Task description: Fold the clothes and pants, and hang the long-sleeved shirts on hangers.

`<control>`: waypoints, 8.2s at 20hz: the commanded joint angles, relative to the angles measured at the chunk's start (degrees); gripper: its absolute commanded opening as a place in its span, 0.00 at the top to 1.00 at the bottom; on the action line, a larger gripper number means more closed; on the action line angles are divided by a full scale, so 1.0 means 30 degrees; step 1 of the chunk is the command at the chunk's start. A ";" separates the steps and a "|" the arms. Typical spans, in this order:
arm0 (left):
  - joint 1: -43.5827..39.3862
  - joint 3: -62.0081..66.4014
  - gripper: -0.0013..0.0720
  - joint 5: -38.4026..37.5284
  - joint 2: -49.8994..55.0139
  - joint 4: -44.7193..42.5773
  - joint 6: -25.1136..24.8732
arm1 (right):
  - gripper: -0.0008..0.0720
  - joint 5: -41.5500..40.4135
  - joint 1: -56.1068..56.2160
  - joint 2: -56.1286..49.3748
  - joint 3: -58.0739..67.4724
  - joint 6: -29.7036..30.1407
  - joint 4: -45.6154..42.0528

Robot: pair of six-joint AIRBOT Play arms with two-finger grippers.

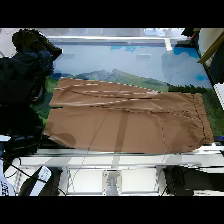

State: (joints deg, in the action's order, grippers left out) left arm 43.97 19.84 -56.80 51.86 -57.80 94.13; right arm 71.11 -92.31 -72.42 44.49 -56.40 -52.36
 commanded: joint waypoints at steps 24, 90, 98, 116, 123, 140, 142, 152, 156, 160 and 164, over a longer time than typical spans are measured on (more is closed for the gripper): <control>0.0000 0.4794 0.96 -0.0947 -0.4881 -0.0306 -0.0743 | 0.93 0.2557 0.4459 0.1013 0.3592 0.0029 -0.2667; -1.6772 2.8290 0.04 0.4131 1.1540 -1.1009 0.3388 | 0.13 0.1902 1.0994 -1.1730 1.1876 -0.1770 0.1341; -1.6910 2.8283 0.14 0.3410 1.1759 -1.1016 0.3504 | 0.69 0.1443 1.3165 -1.1846 1.1963 -0.1829 0.1501; -2.8880 2.8837 0.96 0.4852 2.1413 -0.1785 -0.2215 | 0.93 0.6258 1.3646 -0.3410 1.1963 -0.2710 0.2637; -3.0745 3.1700 0.96 0.5428 2.4312 0.2871 -0.3657 | 0.94 0.5195 2.1048 -0.1348 1.1963 -0.4138 0.2164; -2.1383 3.1700 0.96 -0.3628 1.9292 0.3002 -0.3679 | 0.93 -0.0590 3.2581 -0.1479 1.1963 -1.1978 -0.1421; -1.9904 3.1700 0.96 -0.4364 1.8200 0.3002 -0.3687 | 0.93 -0.2871 3.4476 -0.1953 1.1963 -1.2692 -0.1625; -1.8272 3.1693 0.96 -0.4969 1.6181 0.2994 -0.5049 | 0.27 -0.3461 3.5102 -0.2892 1.1963 -1.3471 -0.5297; -1.8272 3.1693 0.96 -0.4954 1.6196 0.2783 -0.5049 | 0.28 0.1967 2.9565 -0.1137 1.1708 -1.3209 -1.0652; -1.8272 3.1693 0.96 -0.4932 1.6262 0.2783 -0.5042 | 0.35 0.2514 2.2833 -0.2448 0.9522 -0.8371 0.0270; -1.8287 3.1693 0.96 -0.4947 1.6262 0.2798 -0.4983 | 0.03 0.2943 2.0531 -0.6397 0.8692 -0.5778 0.4940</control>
State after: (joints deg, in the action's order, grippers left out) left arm -10.92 114.89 -71.61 100.60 -49.36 79.07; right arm 77.49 -24.84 -85.30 72.38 -80.51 -49.08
